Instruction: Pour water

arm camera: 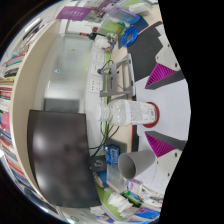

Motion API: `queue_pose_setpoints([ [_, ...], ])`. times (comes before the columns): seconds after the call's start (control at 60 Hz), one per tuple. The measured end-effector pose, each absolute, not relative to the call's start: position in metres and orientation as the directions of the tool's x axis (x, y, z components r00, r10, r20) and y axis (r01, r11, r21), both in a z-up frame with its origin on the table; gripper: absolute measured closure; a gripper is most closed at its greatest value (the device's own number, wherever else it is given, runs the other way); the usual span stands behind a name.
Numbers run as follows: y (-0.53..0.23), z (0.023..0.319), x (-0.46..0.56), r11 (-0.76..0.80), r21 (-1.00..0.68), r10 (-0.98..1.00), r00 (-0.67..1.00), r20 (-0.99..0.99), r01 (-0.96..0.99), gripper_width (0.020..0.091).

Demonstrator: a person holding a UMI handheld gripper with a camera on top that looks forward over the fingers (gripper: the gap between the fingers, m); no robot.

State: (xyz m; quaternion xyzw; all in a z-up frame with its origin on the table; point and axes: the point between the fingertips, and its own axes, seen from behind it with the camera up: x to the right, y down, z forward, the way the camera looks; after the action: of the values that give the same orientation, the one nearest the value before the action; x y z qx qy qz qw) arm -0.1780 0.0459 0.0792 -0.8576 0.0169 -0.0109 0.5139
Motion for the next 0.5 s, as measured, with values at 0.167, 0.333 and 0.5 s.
queue_pose_setpoints([
  [0.167, -0.016, 0.128, -0.198, -0.475, -0.879, -0.043, 0.999, -0.028, -0.045, 0.0244],
  [0.333, -0.051, 0.176, -0.198, -0.444, -0.894, -0.087, 0.996, -0.019, -0.056, 0.0244],
  [0.5, -0.066, 0.205, -0.195, -0.413, -0.907, -0.117, 0.992, -0.036, -0.082, 0.0247],
])
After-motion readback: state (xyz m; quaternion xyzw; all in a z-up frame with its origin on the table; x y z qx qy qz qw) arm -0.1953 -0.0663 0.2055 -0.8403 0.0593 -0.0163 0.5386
